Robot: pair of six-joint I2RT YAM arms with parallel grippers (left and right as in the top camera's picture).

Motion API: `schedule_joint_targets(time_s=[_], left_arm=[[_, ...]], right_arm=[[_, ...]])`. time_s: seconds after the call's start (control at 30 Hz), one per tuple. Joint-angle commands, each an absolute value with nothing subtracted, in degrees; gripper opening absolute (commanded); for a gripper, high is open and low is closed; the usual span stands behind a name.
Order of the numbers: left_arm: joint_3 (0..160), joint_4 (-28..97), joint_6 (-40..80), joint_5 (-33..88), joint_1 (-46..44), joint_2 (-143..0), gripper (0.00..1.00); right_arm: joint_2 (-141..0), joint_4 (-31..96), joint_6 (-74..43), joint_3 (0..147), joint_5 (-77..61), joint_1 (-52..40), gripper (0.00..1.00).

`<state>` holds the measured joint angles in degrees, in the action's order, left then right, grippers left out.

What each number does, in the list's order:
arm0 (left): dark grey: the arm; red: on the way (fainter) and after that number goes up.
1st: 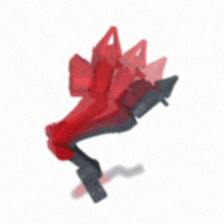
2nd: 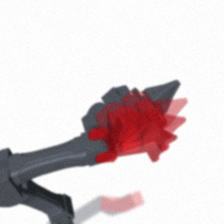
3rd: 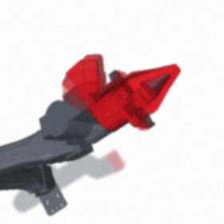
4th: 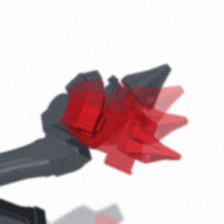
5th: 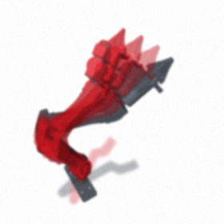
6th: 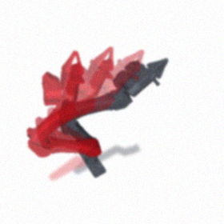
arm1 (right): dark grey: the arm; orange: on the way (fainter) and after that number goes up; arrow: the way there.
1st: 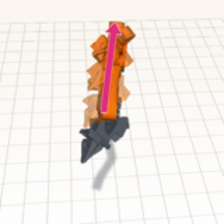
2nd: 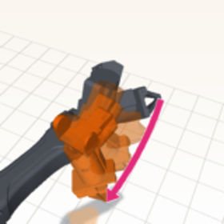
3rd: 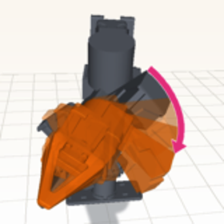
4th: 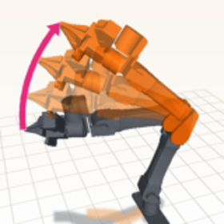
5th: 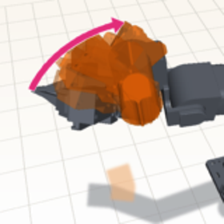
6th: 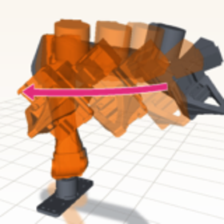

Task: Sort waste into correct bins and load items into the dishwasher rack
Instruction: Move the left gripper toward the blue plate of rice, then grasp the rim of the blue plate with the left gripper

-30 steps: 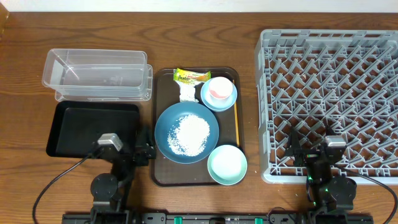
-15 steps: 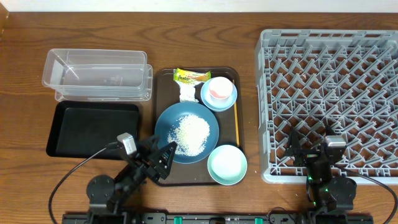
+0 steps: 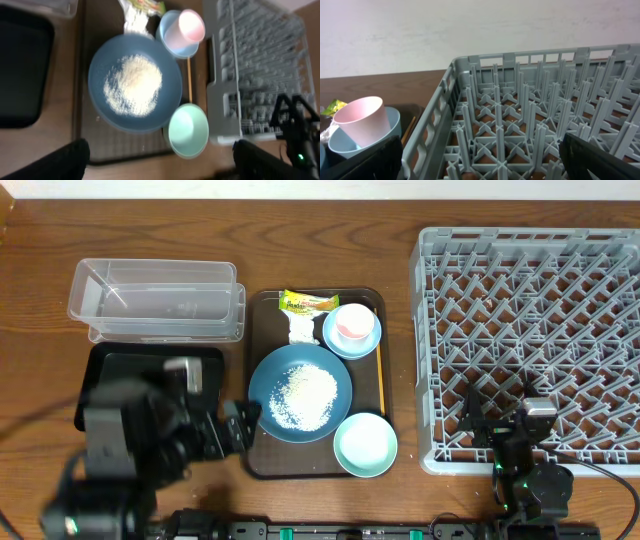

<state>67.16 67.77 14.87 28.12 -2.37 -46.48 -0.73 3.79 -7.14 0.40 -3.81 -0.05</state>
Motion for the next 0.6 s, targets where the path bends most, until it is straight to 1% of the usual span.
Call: schedule_joint_targets(time_s=[0.0, 0.07, 0.13, 0.17, 0.23, 0.27, 0.37, 0.43, 0.47, 0.5, 0.57], left_arm=[[74.3, 71.0, 12.3, 31.6, -2.5, -53.6, 0.94], [75.1, 70.9, 12.0, 37.8, -2.5, -56.1, 0.94], [75.1, 69.7, 8.3, 43.3, -3.0, -57.6, 0.94], [75.1, 69.5, 7.3, 43.9, -4.1, -58.2, 0.94], [75.1, 69.8, 7.9, 41.5, -6.8, -59.2, 0.94], [75.1, 70.7, 9.0, 38.1, -8.9, -59.7, 0.94], [75.1, 74.0, 14.5, 21.9, -15.8, -61.5, 0.94], [75.1, 76.1, 21.6, 8.4, -20.7, -62.7, 0.94], [75.1, 76.6, 24.6, 3.9, -22.2, -63.1, 0.94], [75.1, 76.7, 27.4, 0.1, -23.6, -63.5, 0.94], [75.1, 76.1, 29.6, -2.9, -24.7, -64.2, 0.94]], right_arm=[[-0.6, 4.0, -6.6, 0.3, -3.4, 0.3, 0.99], [-0.6, 4.0, -6.6, 0.3, -3.4, 0.3, 0.99], [-0.6, 4.0, -6.6, 0.3, -3.4, 0.3, 0.99], [-0.6, 4.0, -6.6, 0.3, -3.4, 0.3, 0.99], [-0.6, 4.0, -6.6, 0.3, -3.4, 0.3, 0.99], [-0.6, 4.0, -6.6, 0.3, -3.4, 0.3, 0.99], [-0.6, 4.0, -6.6, 0.3, -3.4, 0.3, 0.99], [-0.6, 4.0, -6.6, 0.3, -3.4, 0.3, 0.99], [-0.6, 4.0, -6.6, 0.3, -3.4, 0.3, 0.99], [-0.6, 4.0, -6.6, 0.3, -3.4, 0.3, 0.99], [-0.6, 4.0, -6.6, 0.3, -3.4, 0.3, 0.99]])
